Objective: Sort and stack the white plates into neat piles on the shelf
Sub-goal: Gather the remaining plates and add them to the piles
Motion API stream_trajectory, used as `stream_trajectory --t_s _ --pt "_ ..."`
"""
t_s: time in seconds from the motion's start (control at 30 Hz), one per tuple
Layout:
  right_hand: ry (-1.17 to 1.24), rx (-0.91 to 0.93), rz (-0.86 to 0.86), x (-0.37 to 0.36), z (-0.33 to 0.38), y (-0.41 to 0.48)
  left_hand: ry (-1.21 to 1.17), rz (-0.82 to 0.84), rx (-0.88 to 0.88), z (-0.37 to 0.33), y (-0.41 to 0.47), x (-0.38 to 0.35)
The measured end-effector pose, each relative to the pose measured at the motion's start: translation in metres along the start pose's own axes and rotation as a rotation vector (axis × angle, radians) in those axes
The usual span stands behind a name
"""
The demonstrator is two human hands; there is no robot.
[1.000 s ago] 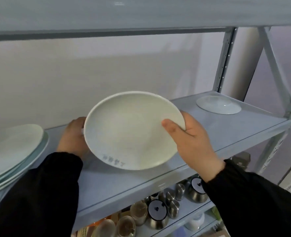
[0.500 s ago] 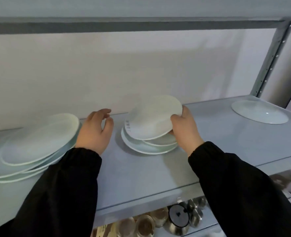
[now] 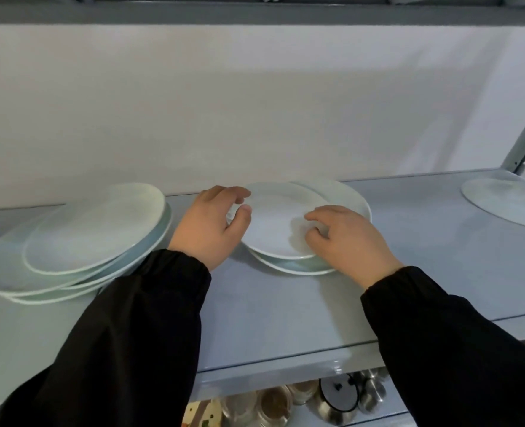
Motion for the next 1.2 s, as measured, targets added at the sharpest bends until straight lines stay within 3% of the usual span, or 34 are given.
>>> stream_trajectory --t_s 0.27,0.5,0.83,1.2 --pt "-0.016 0.055 -0.025 0.008 0.004 -0.009 0.078 0.001 -0.007 -0.009 -0.003 -0.004" --pt "0.014 0.094 -0.090 0.035 -0.032 -0.016 0.231 0.022 -0.195 -0.070 -0.011 -0.029" --pt "-0.024 -0.033 -0.194 0.112 -0.178 -0.036 0.220 0.156 -0.389 -0.192 -0.008 -0.136" --pt "0.063 -0.284 -0.294 0.211 -0.382 -0.035 0.098 0.347 -0.353 -0.310 0.028 -0.277"
Point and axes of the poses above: each hand's wrist, its own y-axis towards the middle knuckle, its own x-axis out of the back of the hand, z = x × y, the point moved 8 cm from there along y, towards the middle knuckle, and after that the axes turned 1 degree about -x, right-handed, at the moved point
